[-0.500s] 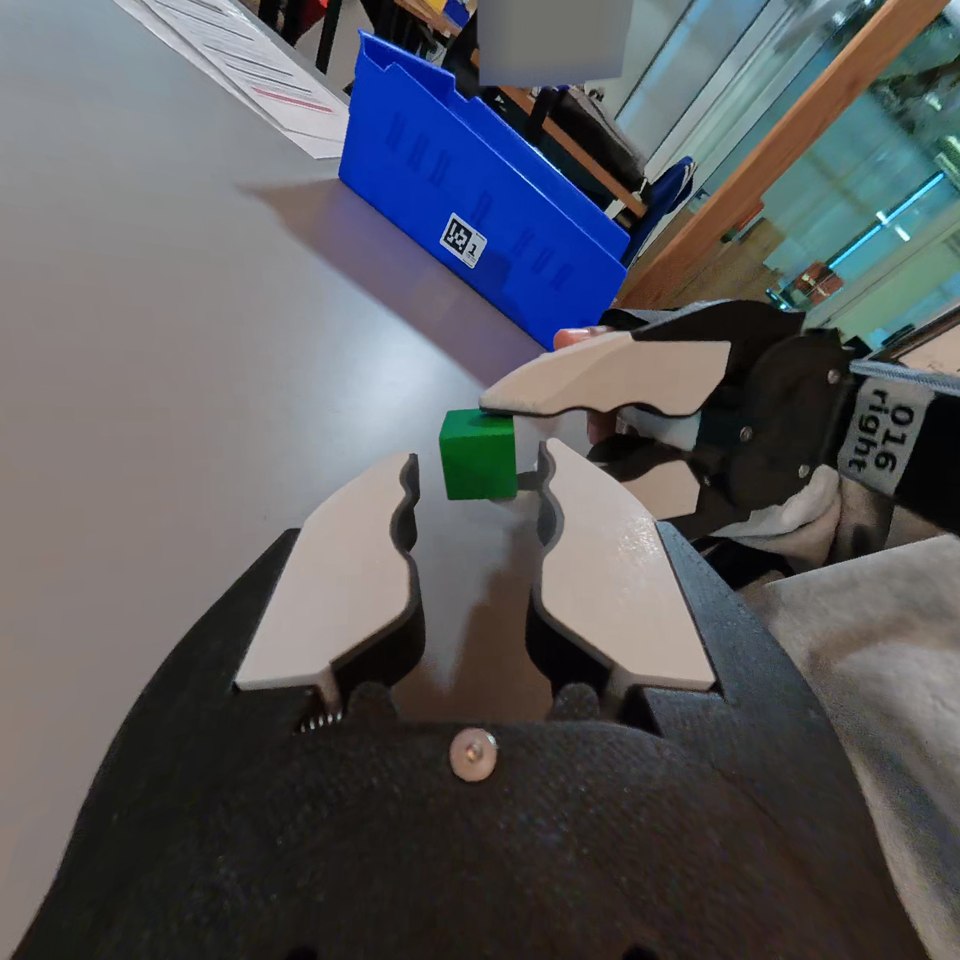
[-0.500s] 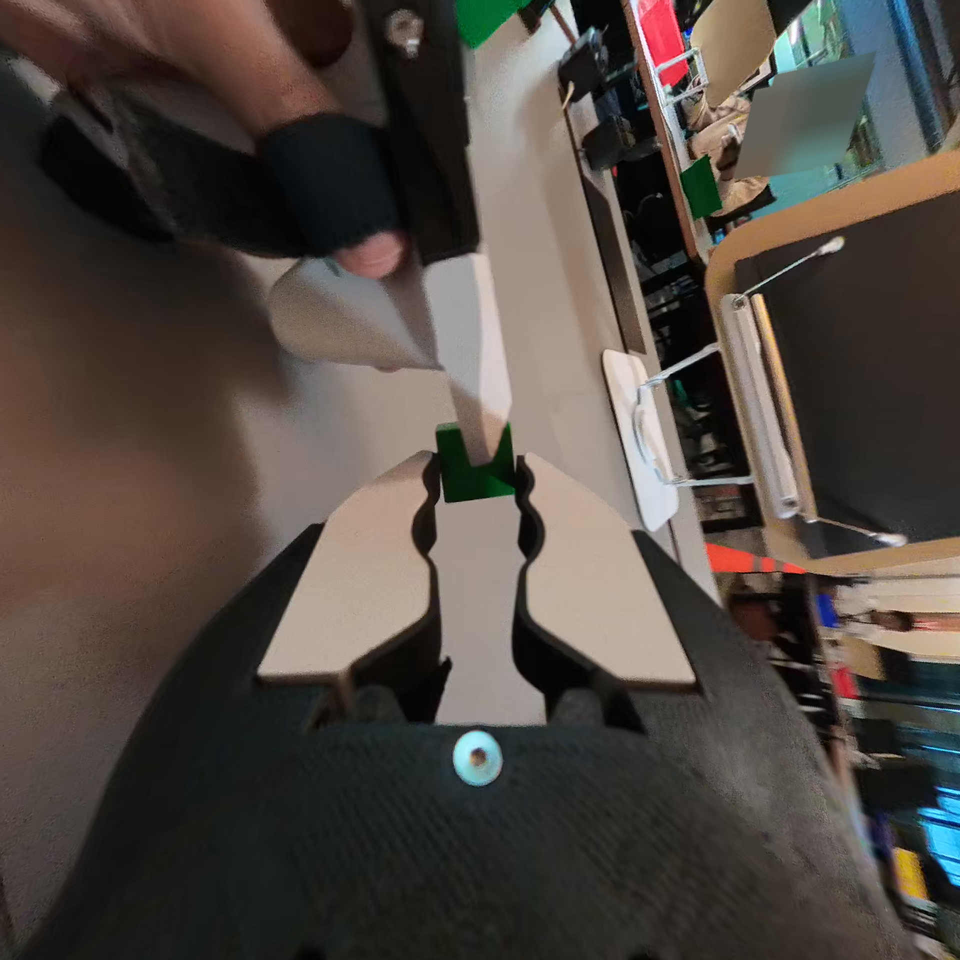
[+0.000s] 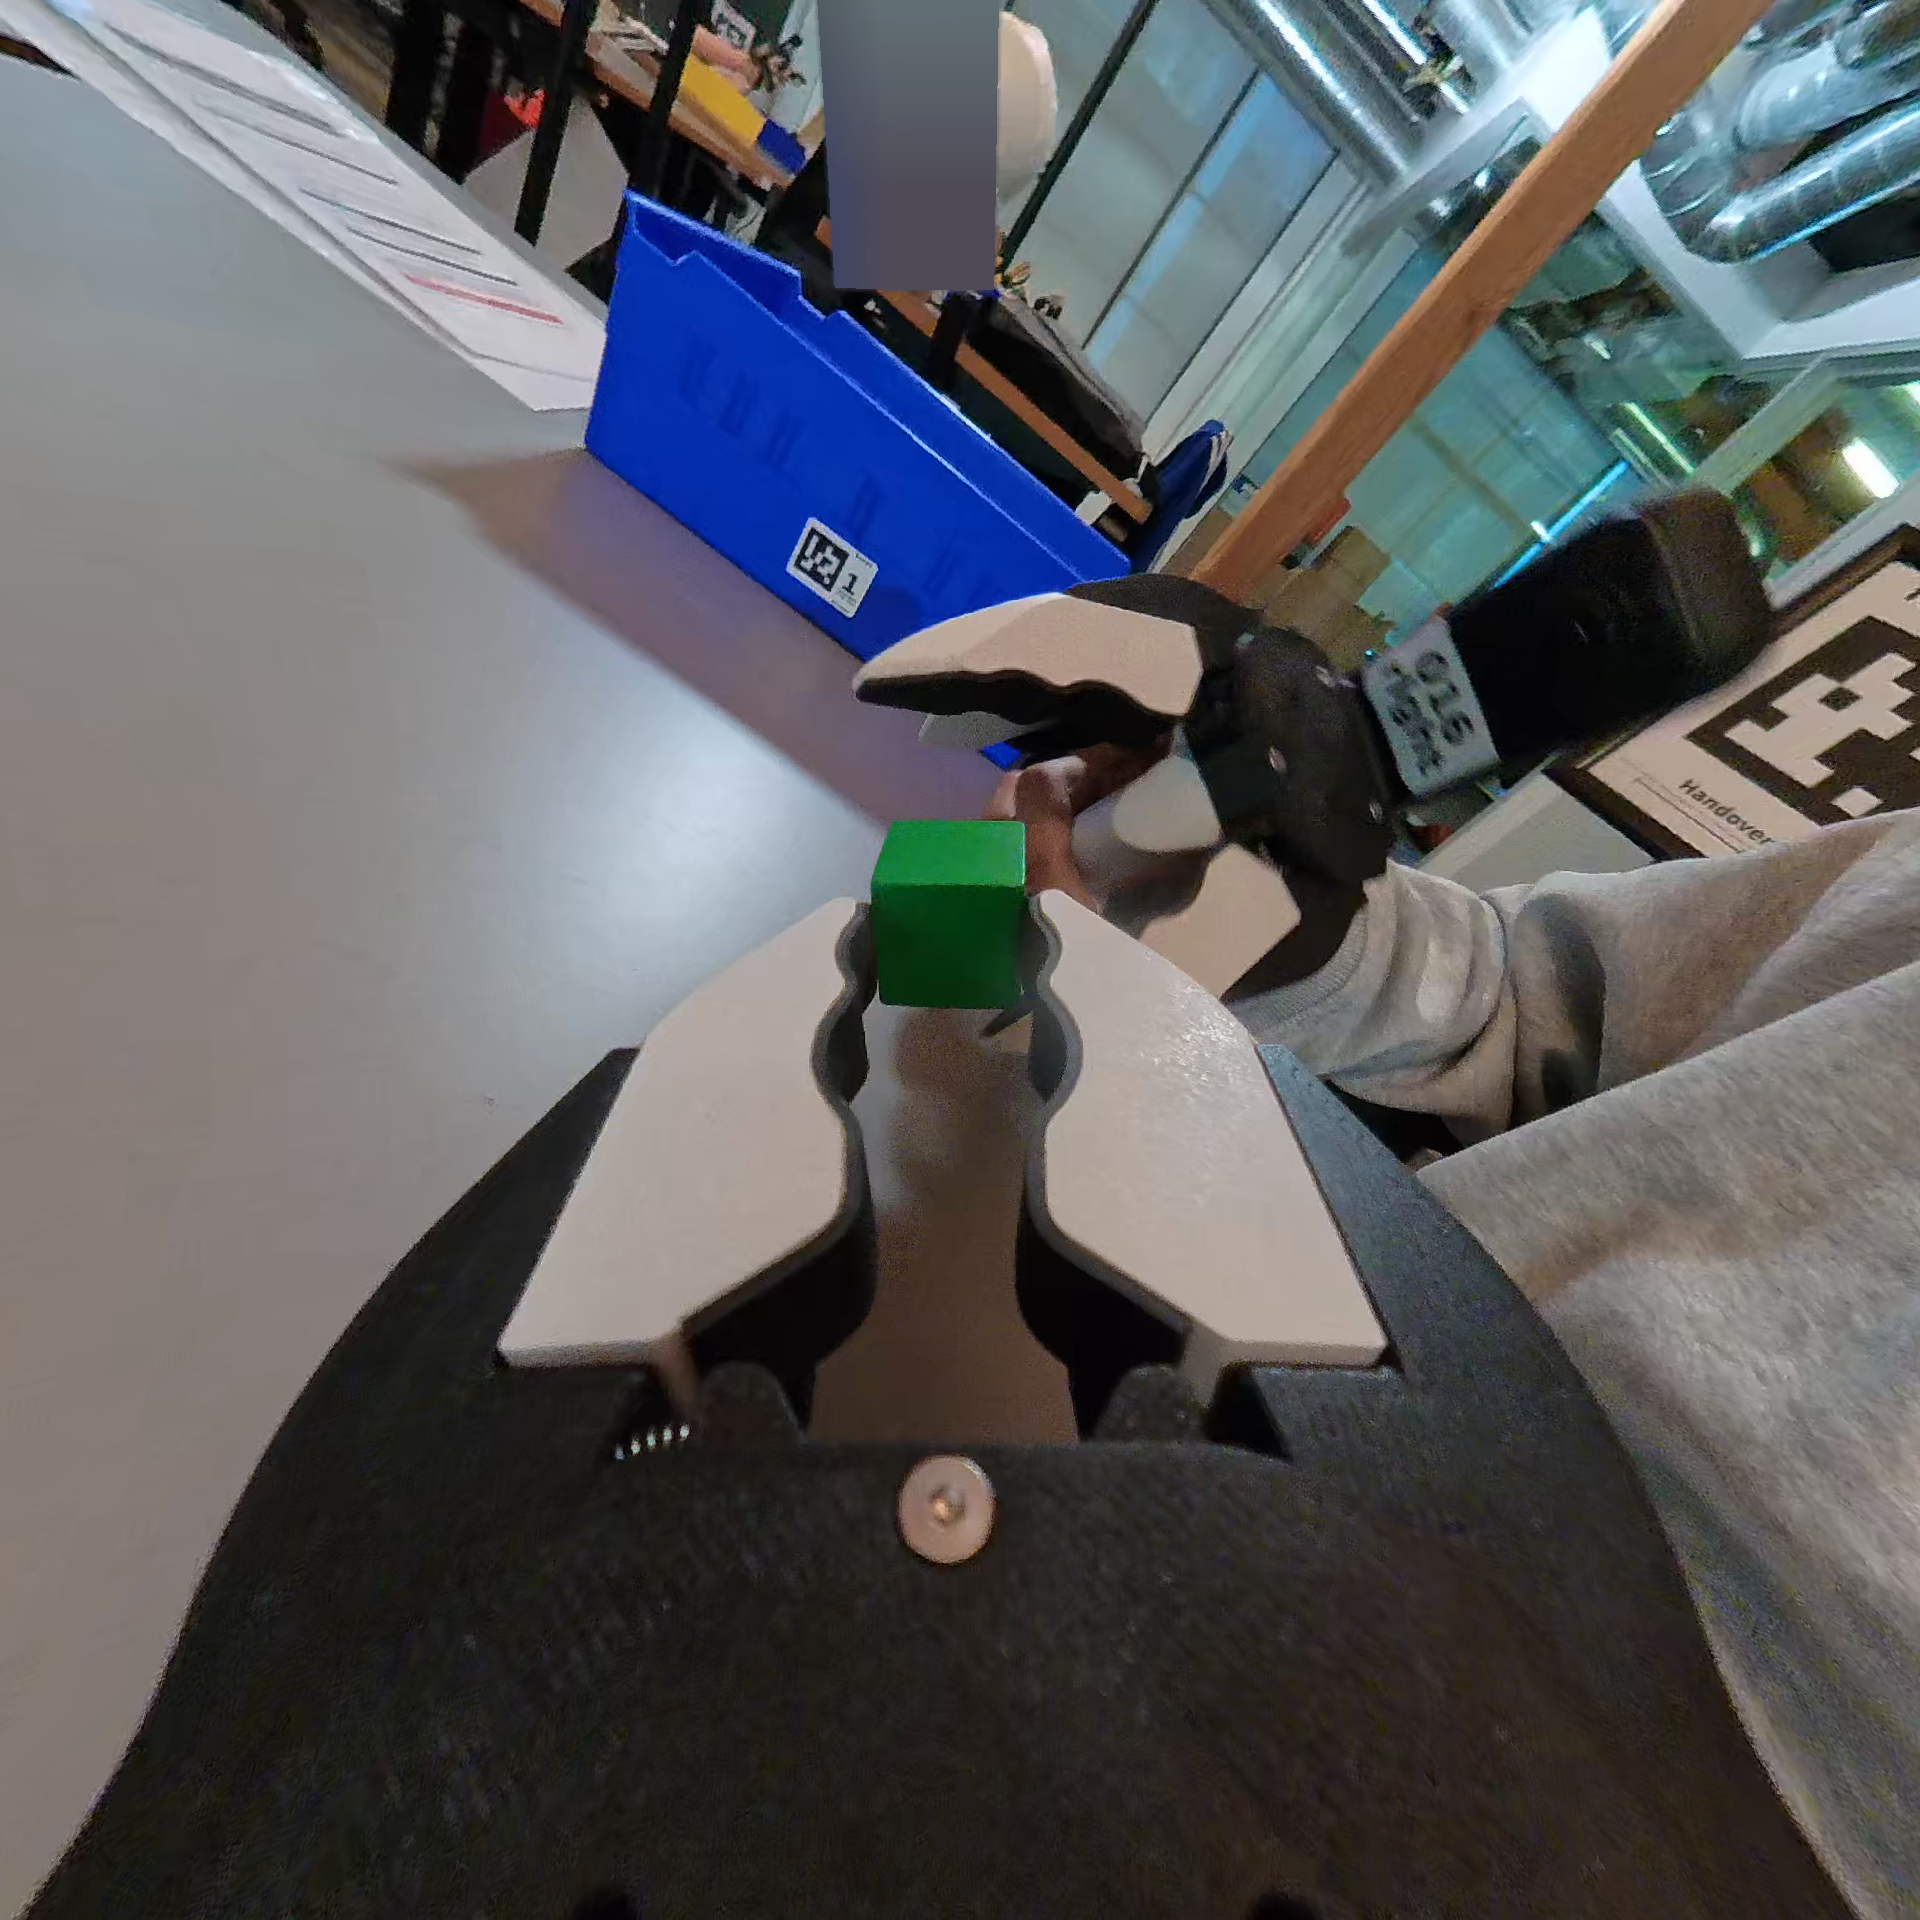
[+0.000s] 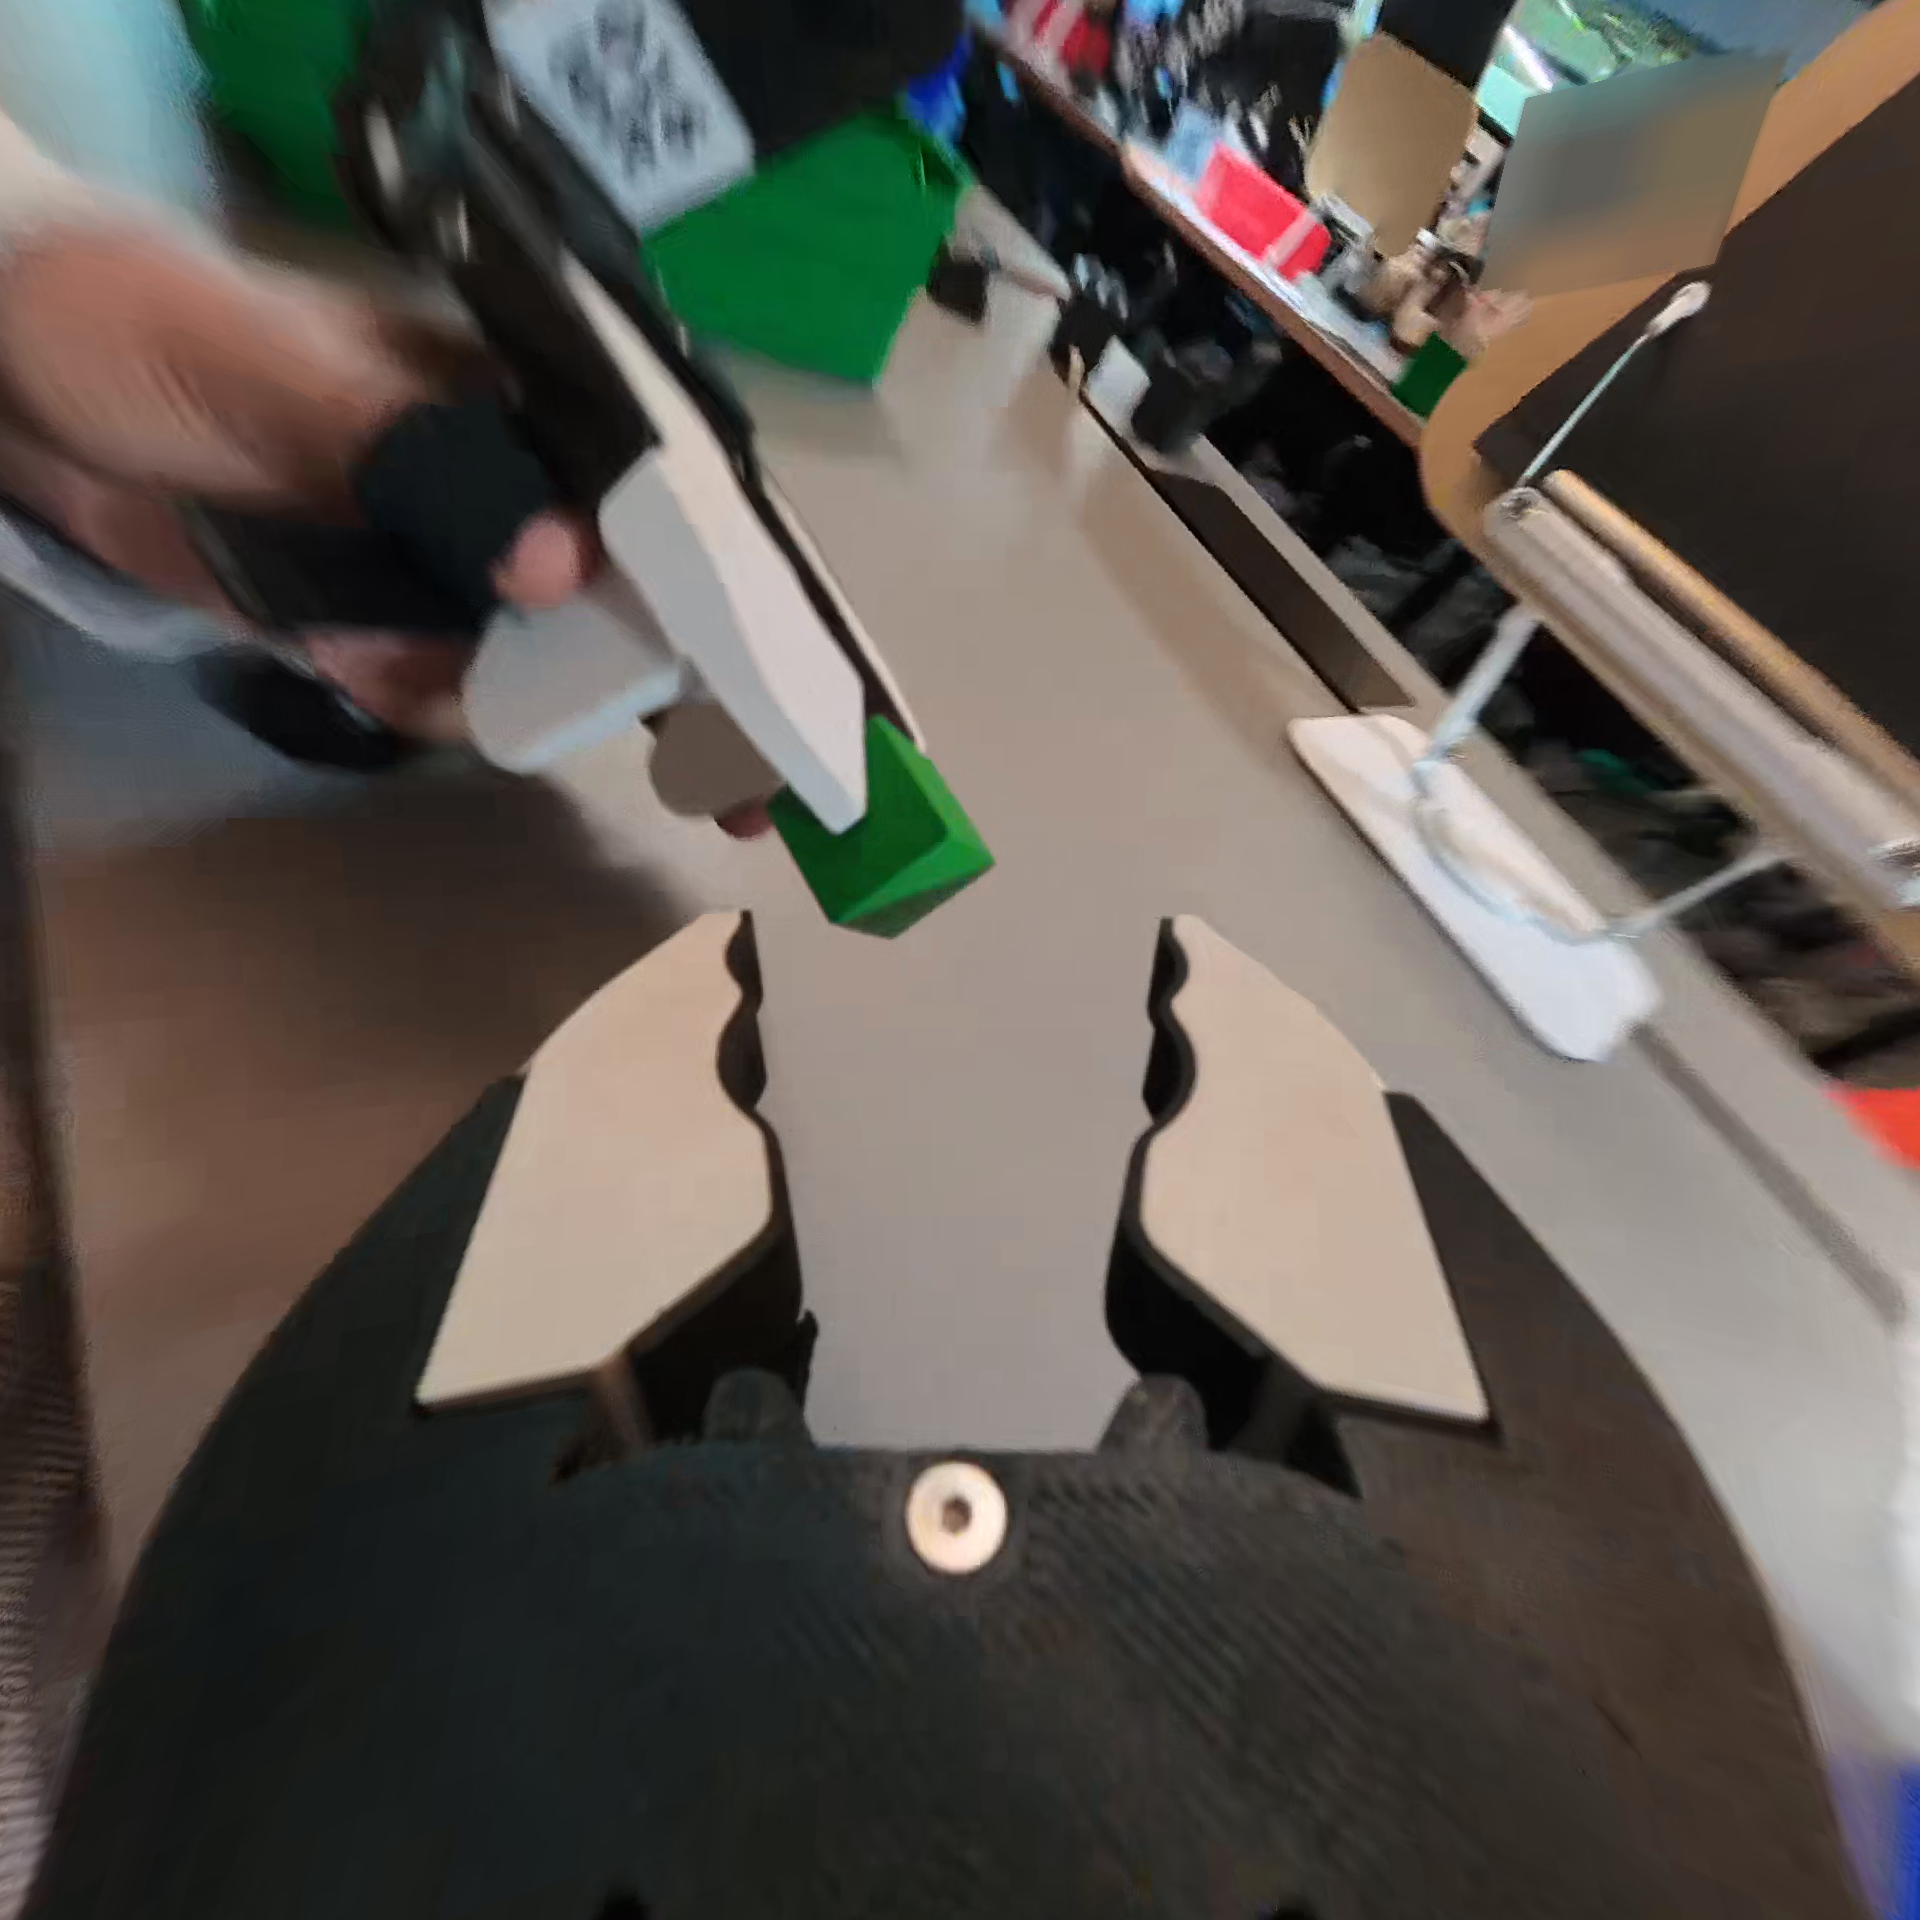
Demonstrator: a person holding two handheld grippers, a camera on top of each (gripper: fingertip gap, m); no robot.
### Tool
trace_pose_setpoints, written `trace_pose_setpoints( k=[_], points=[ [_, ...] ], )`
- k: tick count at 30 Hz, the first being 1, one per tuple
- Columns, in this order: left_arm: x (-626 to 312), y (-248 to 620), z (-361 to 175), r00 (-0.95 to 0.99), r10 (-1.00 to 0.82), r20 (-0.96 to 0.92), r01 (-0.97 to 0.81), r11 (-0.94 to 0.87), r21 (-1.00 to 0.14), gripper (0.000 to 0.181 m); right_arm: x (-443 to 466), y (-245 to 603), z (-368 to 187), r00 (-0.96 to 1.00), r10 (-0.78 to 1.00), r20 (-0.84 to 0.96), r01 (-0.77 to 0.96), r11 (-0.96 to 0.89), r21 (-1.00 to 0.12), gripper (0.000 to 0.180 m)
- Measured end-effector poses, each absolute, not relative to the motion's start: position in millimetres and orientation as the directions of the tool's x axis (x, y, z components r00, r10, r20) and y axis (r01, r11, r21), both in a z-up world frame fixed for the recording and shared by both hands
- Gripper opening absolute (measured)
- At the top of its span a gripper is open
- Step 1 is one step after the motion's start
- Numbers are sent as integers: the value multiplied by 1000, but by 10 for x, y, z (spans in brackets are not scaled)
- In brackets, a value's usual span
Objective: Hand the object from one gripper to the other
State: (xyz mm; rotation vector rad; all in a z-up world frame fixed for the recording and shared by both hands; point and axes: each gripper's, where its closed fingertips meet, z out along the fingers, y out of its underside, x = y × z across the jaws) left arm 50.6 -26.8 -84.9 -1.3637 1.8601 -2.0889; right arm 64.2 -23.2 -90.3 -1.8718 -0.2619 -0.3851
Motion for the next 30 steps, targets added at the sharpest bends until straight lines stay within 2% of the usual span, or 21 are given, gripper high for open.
trace_pose_setpoints(
  k=[1,4,7,9,16,19,28,29,30],
  points=[
    [498,-269,-825,-629,-529,570,-497,-290,-818,27,619,-251,-833,961,13,277,271,-261,-926,69],
    [469,-283,-756,-659,-482,577,-487,-311,-816,27,594,-334,-638,987,125,-100,-84,-122,-989,56],
    [445,-303,-718,-677,-453,579,-482,-322,-815,27,609,-394,-535,865,252,-435,-427,-87,-900,50],
    [423,-326,-695,-692,-435,577,-480,-320,-817,28,625,-416,-514,787,300,-538,-537,-95,-838,47],
    [387,-374,-659,-710,-410,572,-474,-322,-819,27,428,-349,-617,780,327,-534,-505,-177,-845,37],
    [383,-379,-656,-711,-410,571,-474,-322,-820,27,390,-325,-659,758,323,-567,-530,-203,-824,26],
    [389,-381,-654,-710,-403,577,-469,-340,-815,28,404,-329,-653,744,308,-593,-550,-219,-806,26],
    [394,-380,-655,-709,-407,575,-465,-343,-816,30,409,-334,-638,744,310,-592,-553,-213,-806,26],
    [410,-372,-665,-702,-419,576,-462,-347,-816,39,423,-342,-605,741,315,-593,-560,-198,-805,26]
  ],
)
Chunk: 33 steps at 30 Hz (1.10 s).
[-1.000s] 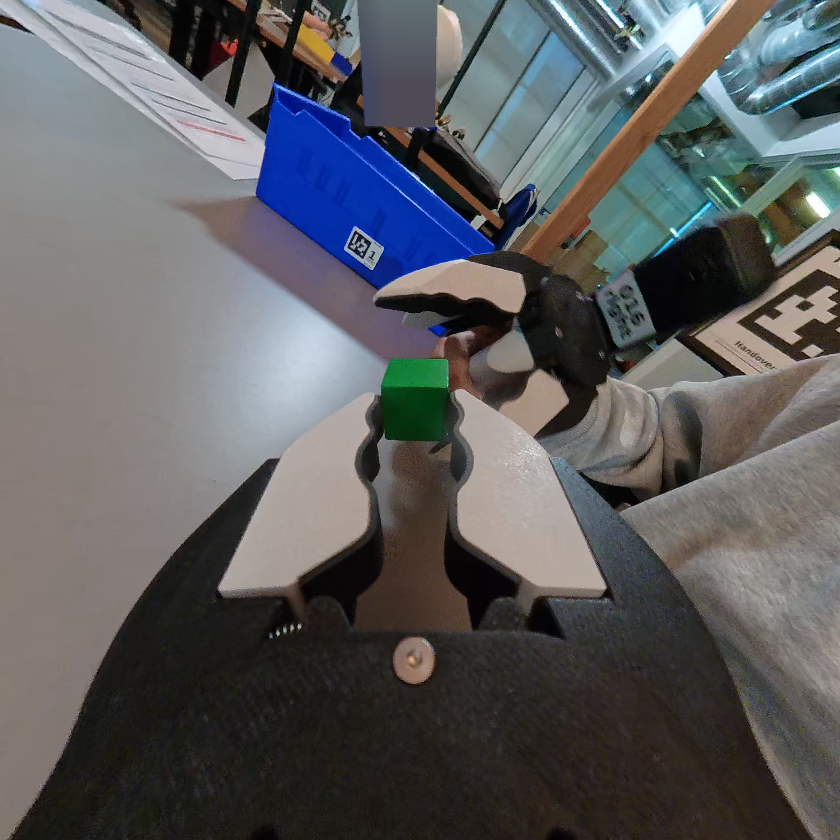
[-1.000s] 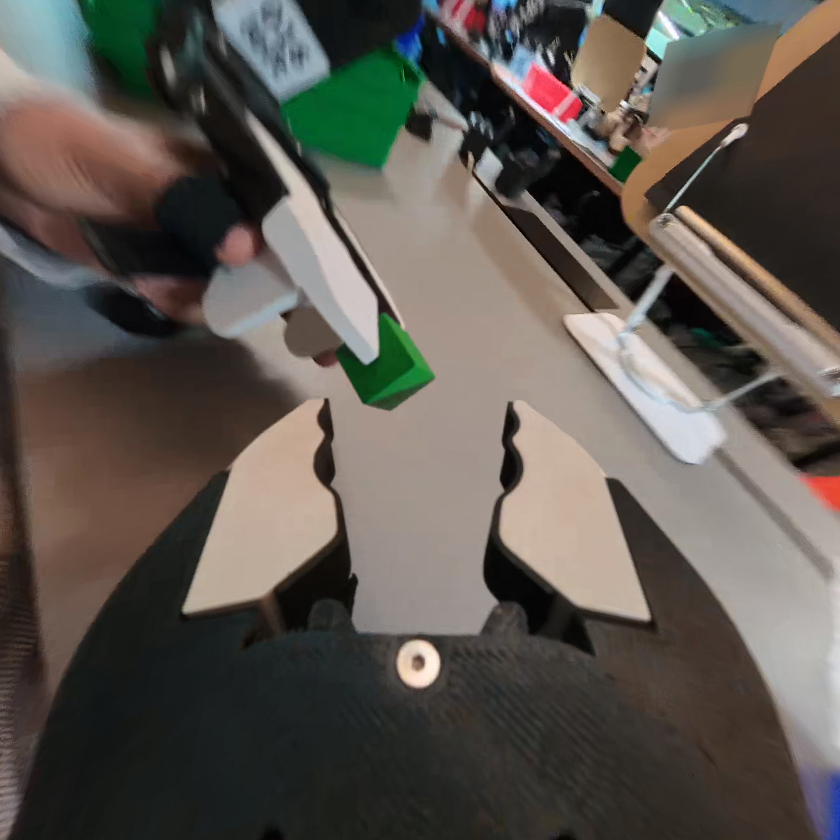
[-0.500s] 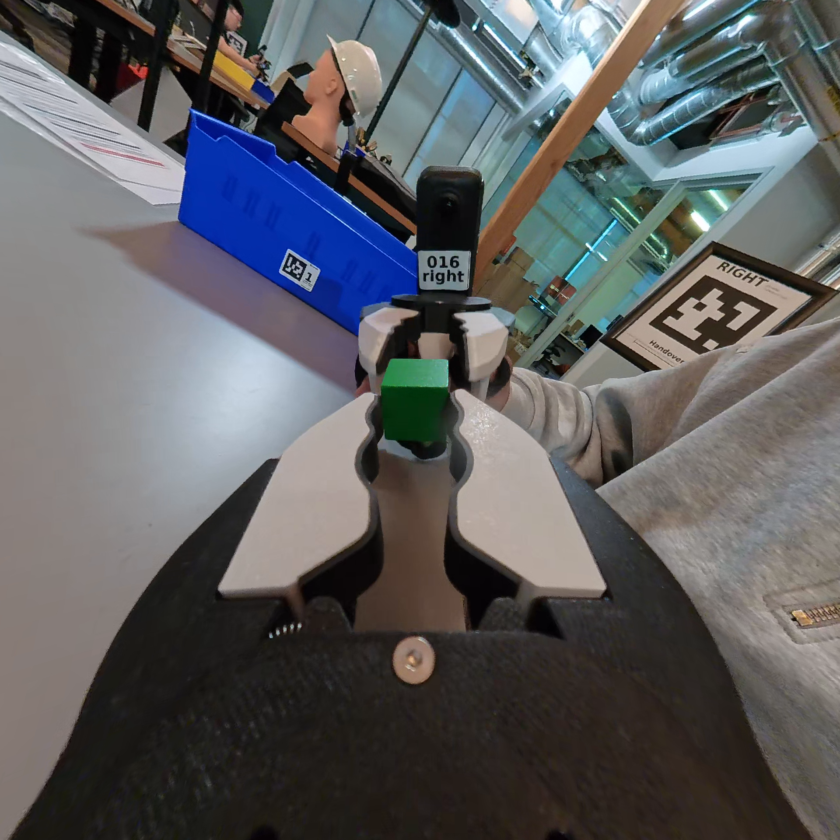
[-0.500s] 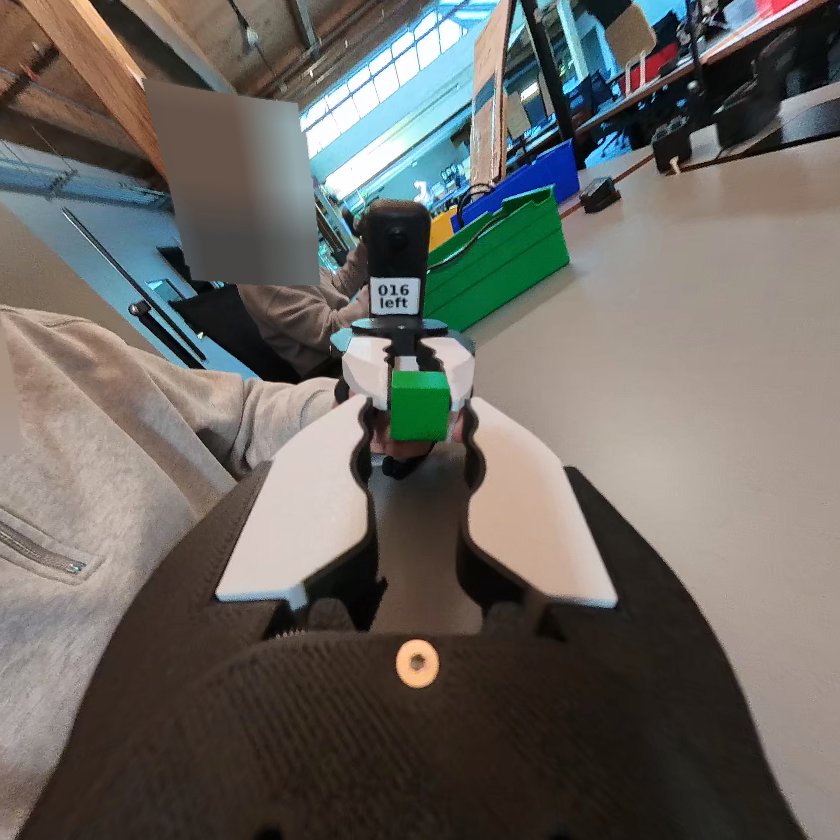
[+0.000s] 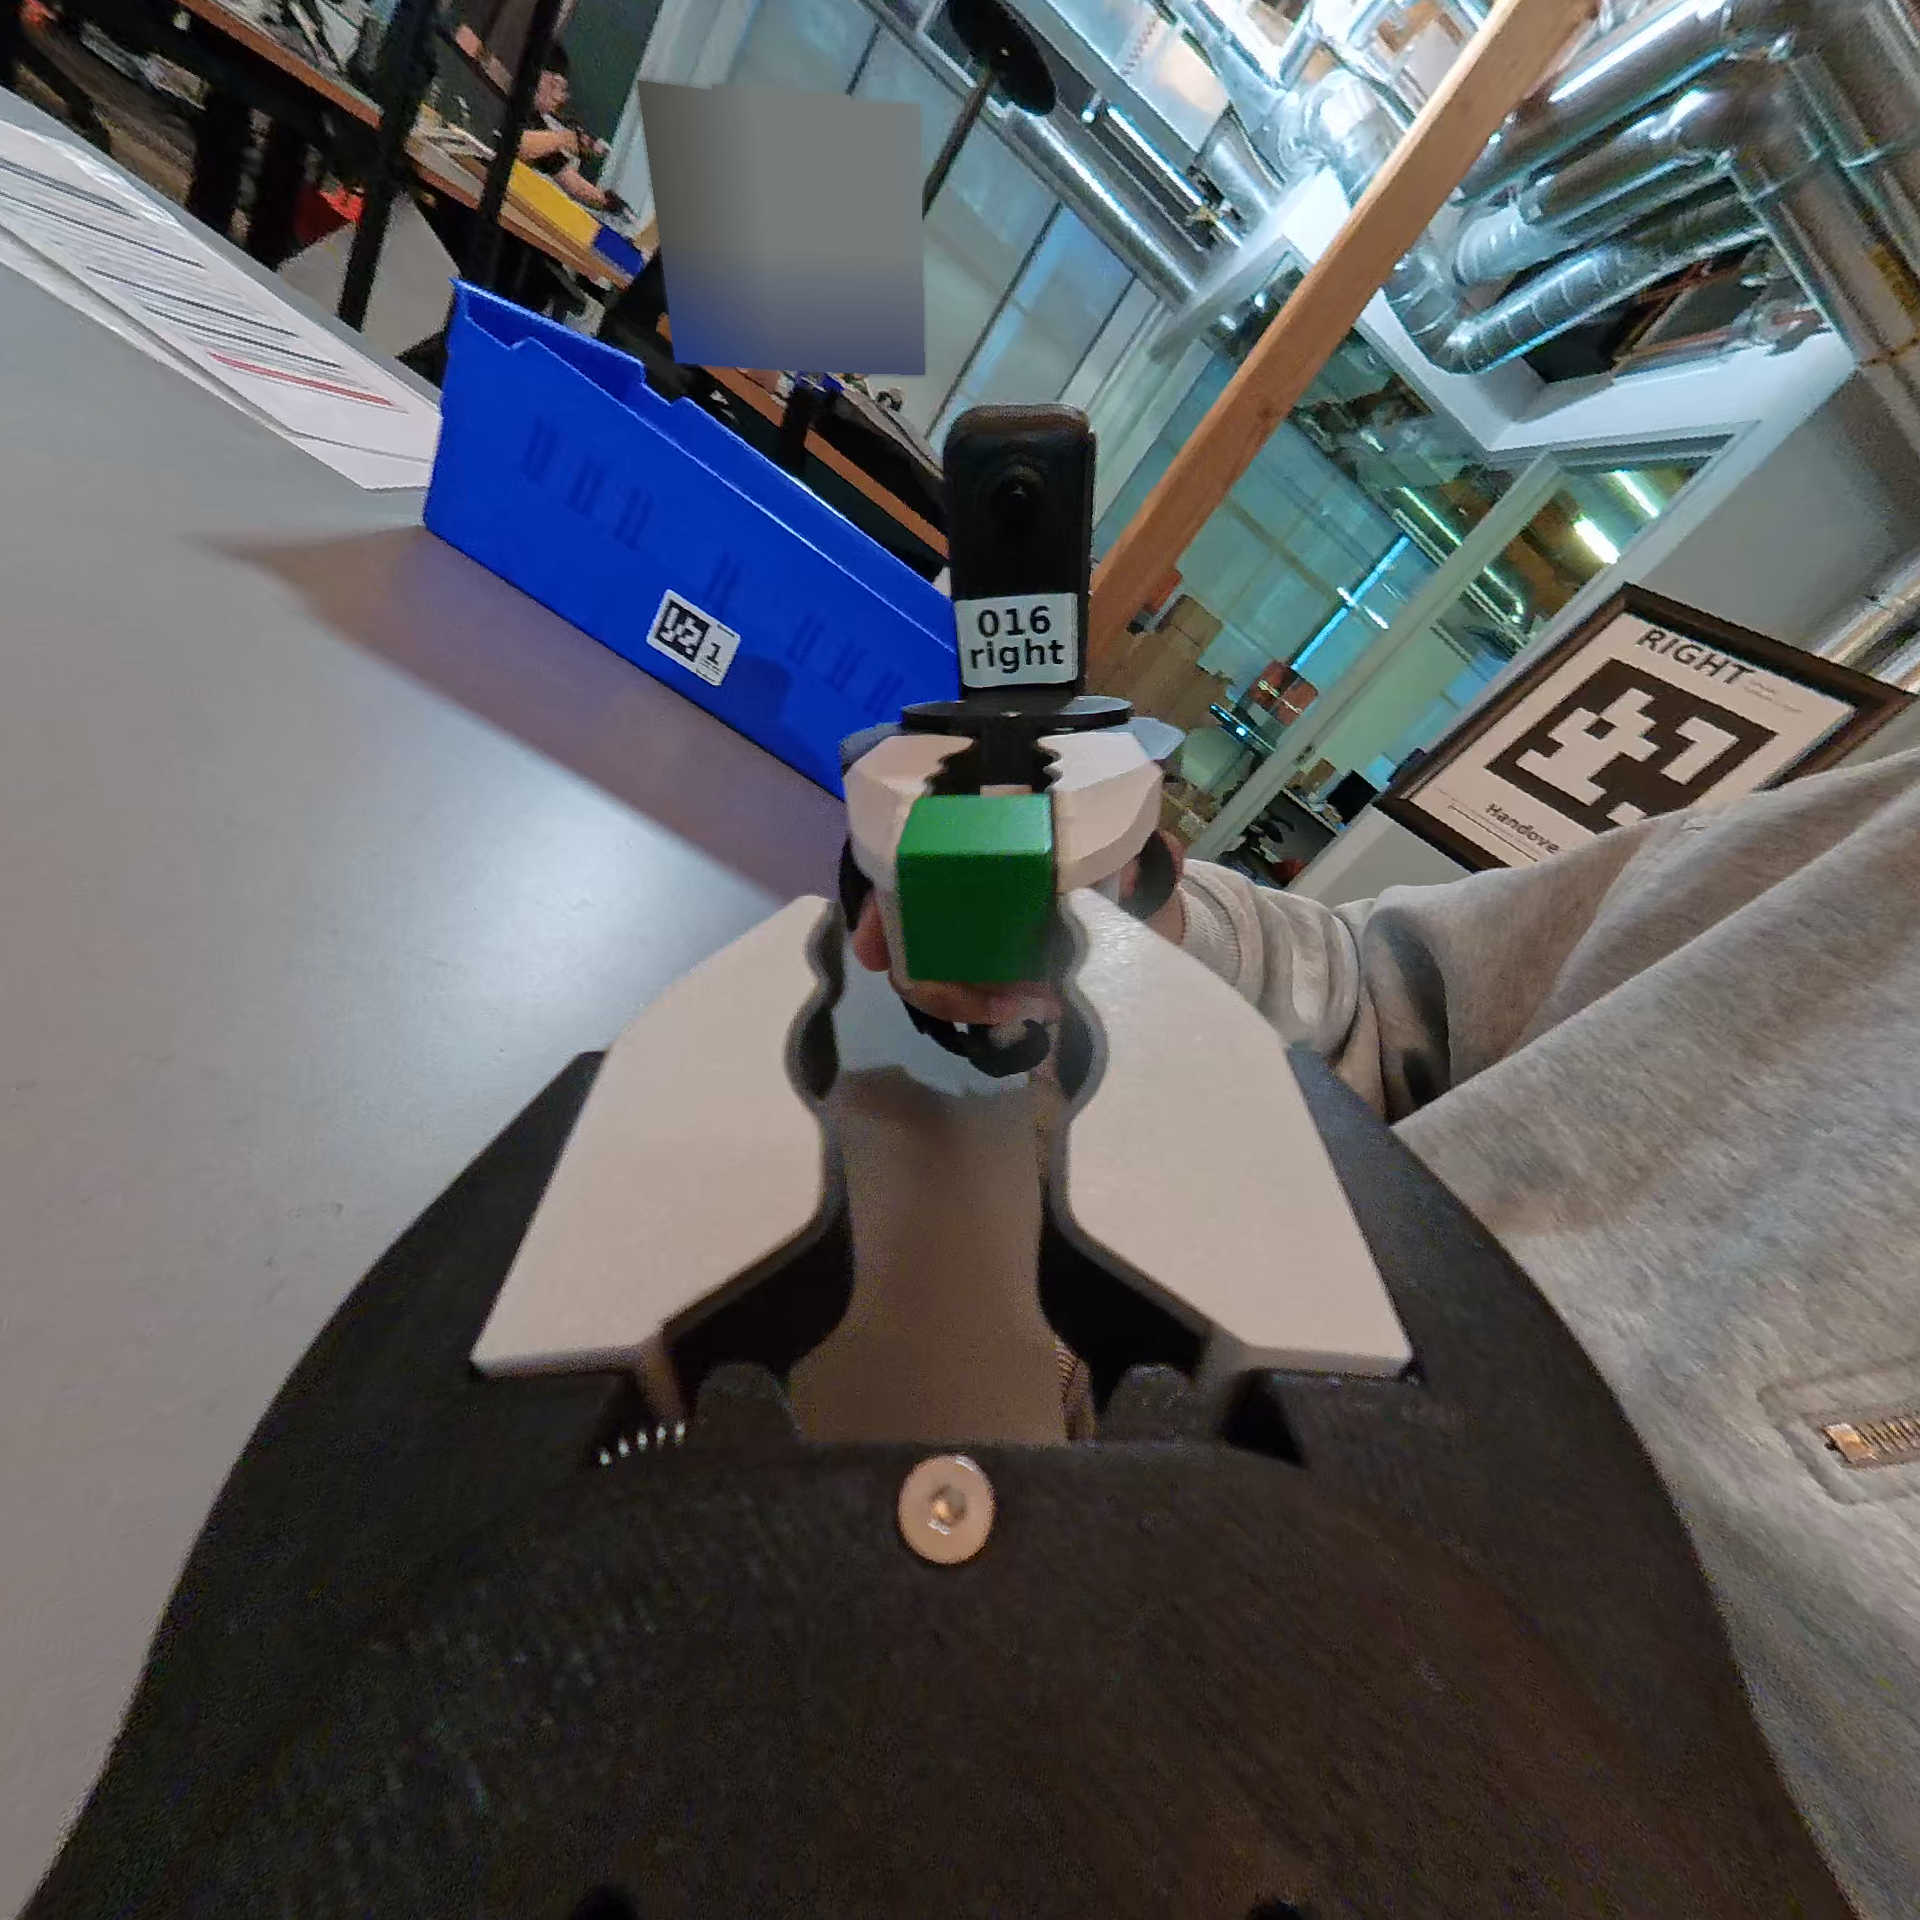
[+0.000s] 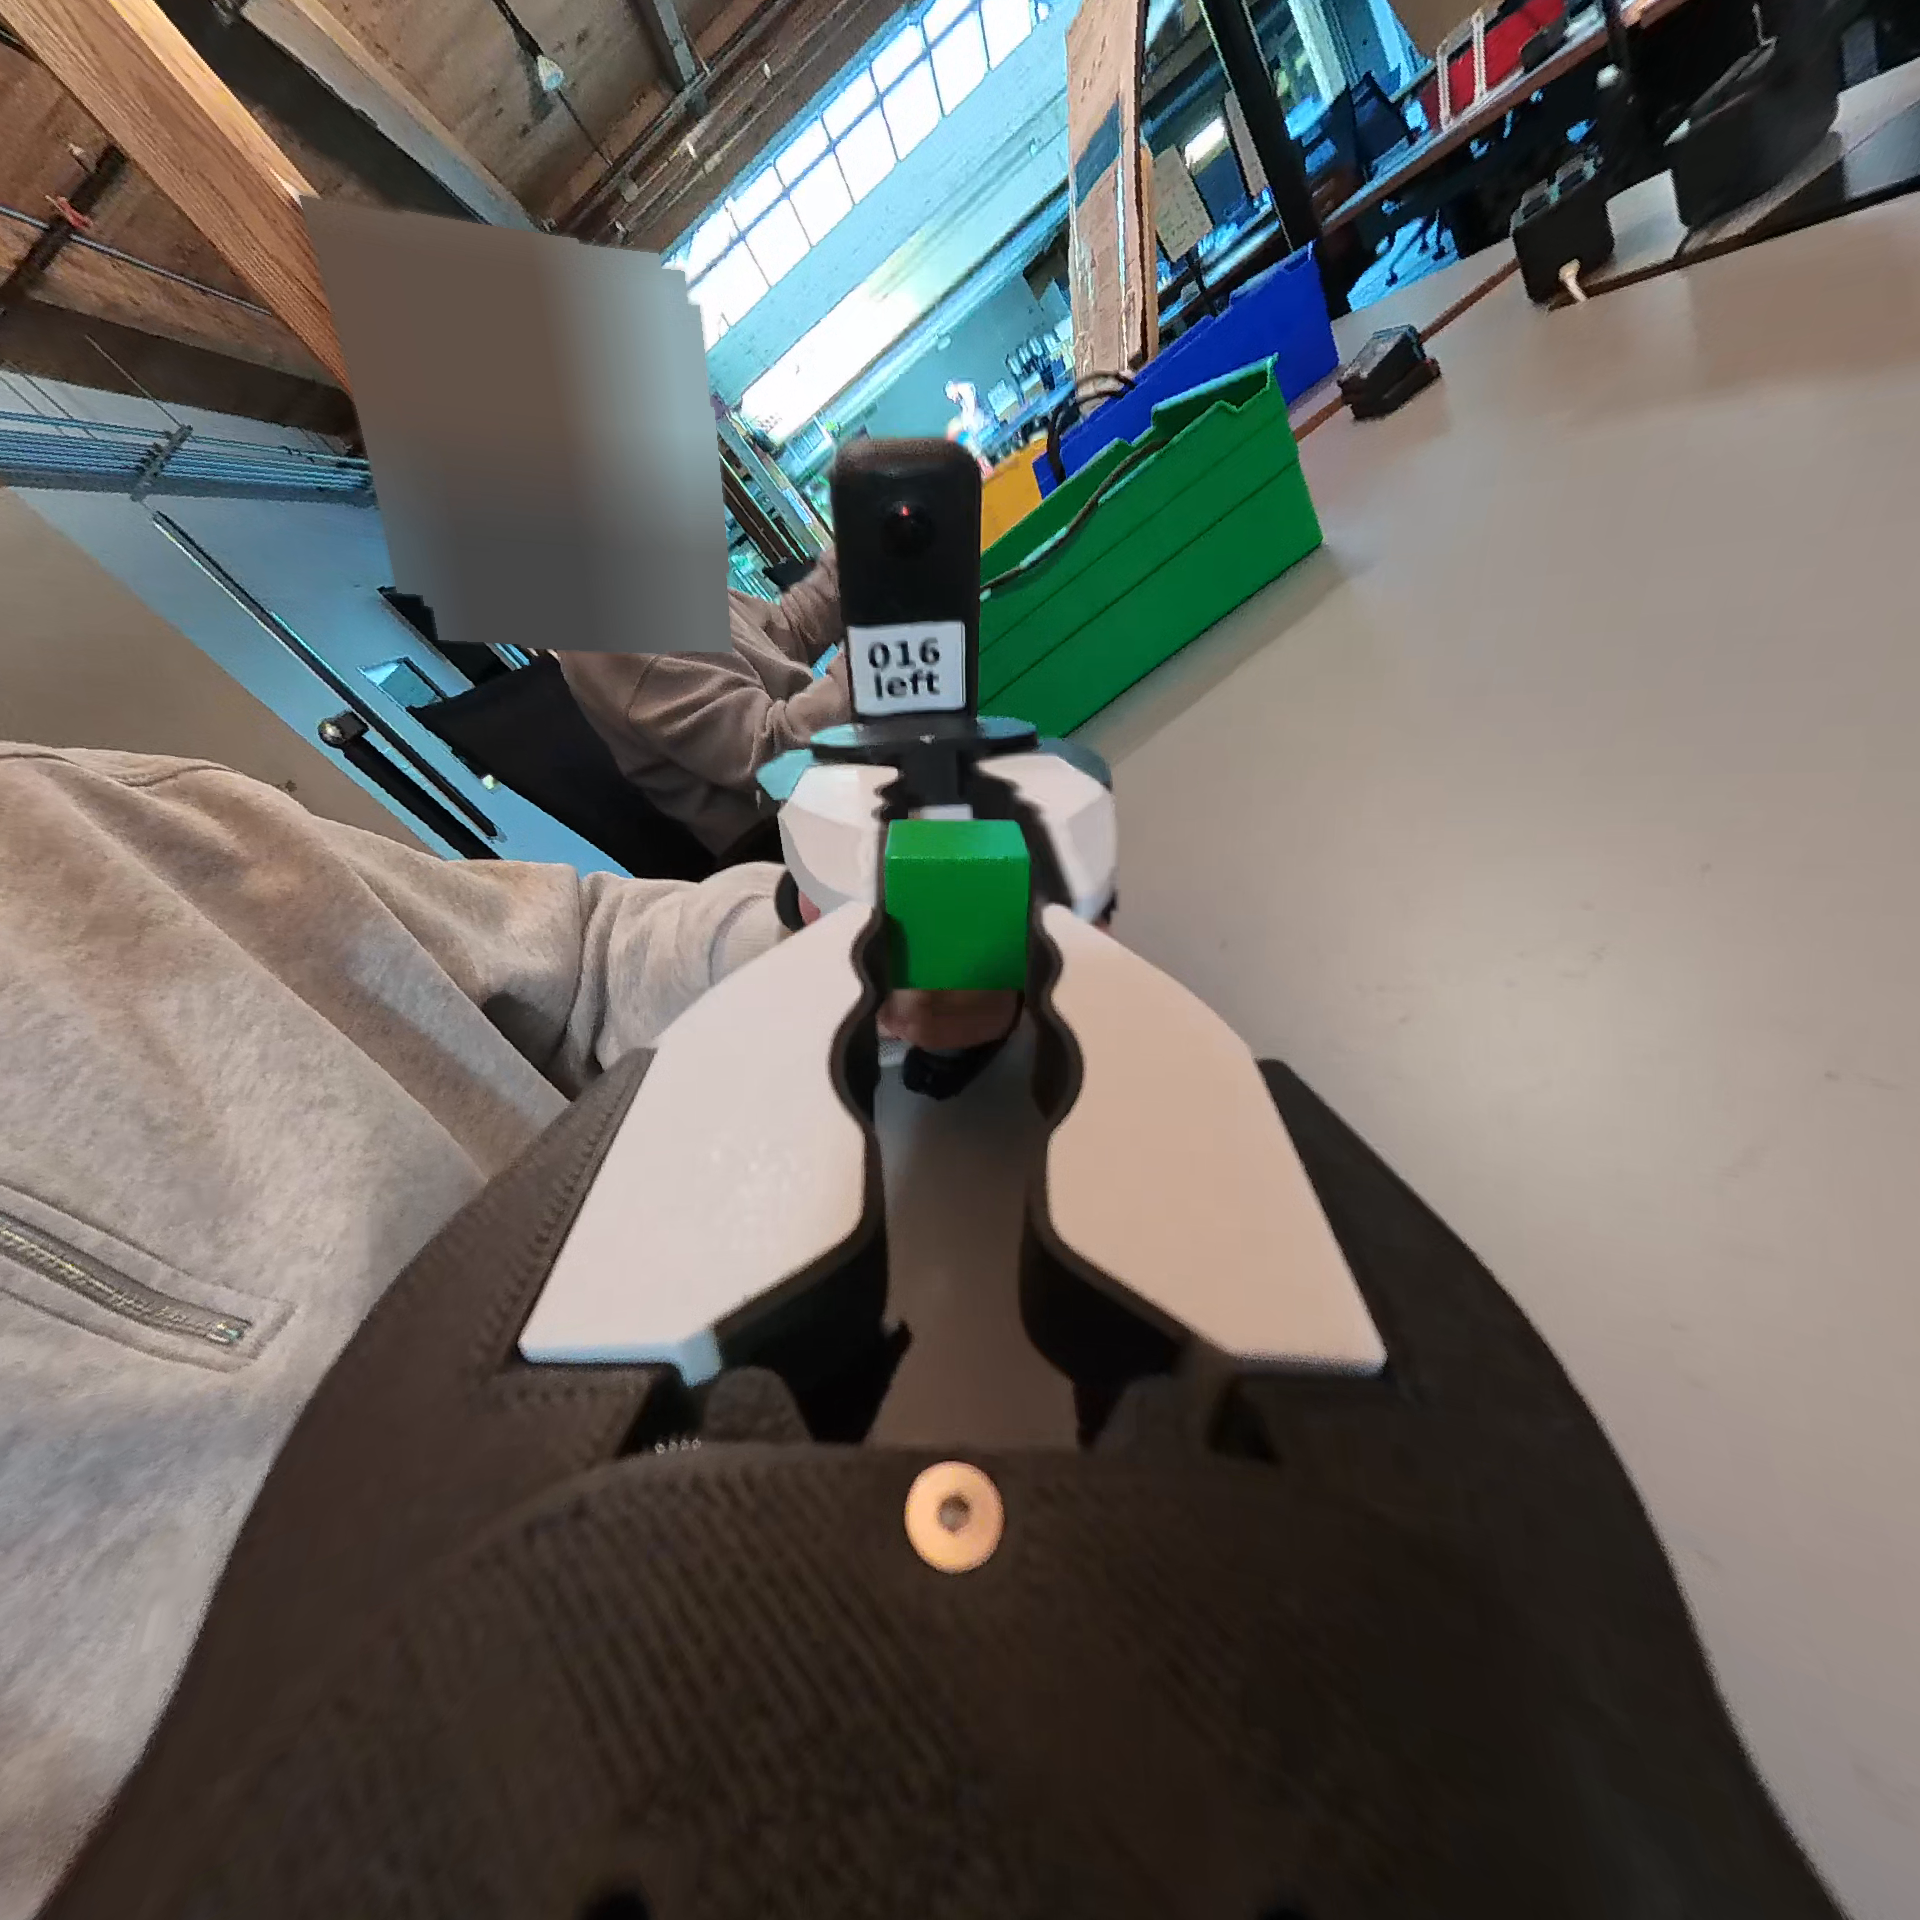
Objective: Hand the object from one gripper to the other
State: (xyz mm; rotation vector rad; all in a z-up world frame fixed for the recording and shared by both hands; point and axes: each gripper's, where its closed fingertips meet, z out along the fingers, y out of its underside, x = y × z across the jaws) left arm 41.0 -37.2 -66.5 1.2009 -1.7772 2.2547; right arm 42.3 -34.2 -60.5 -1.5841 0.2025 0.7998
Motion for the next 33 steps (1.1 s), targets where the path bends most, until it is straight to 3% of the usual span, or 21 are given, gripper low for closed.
trace_pose_setpoints(
  k=[2,4,11,15,17,20,24,33],
  points=[
    [449,-332,-659,-687,-438,580,-449,-373,-812,56,476,-372,-532,740,316,-594,-574,-162,-802,26],
    [482,-274,-639,-671,-443,595,-440,-408,-800,61,546,-406,-470,764,297,-573,-564,-127,-816,26],
    [517,-217,-660,-644,-411,645,-466,-458,-757,60,1053,-802,216,887,129,-444,-452,42,-891,26],
    [491,-279,-680,-657,-399,640,-479,-435,-763,55,1867,-1526,477,932,-230,-280,-271,68,-960,26],
    [485,-300,-690,-662,-405,631,-478,-420,-771,55,2383,-2068,351,860,-495,-121,-168,-51,-985,26],
    [484,-319,-711,-665,-410,624,-480,-406,-778,53,2853,-2800,47,713,-700,-32,-213,-172,-962,26],
    [499,-329,-749,-656,-404,638,-494,-409,-767,51,3106,-3258,-205,623,-777,-88,-314,-146,-938,26],
    [479,-410,-779,-662,-405,631,-503,-384,-774,49,3797,-3448,-683,520,-851,74,-429,-335,-839,26]
  ],
)
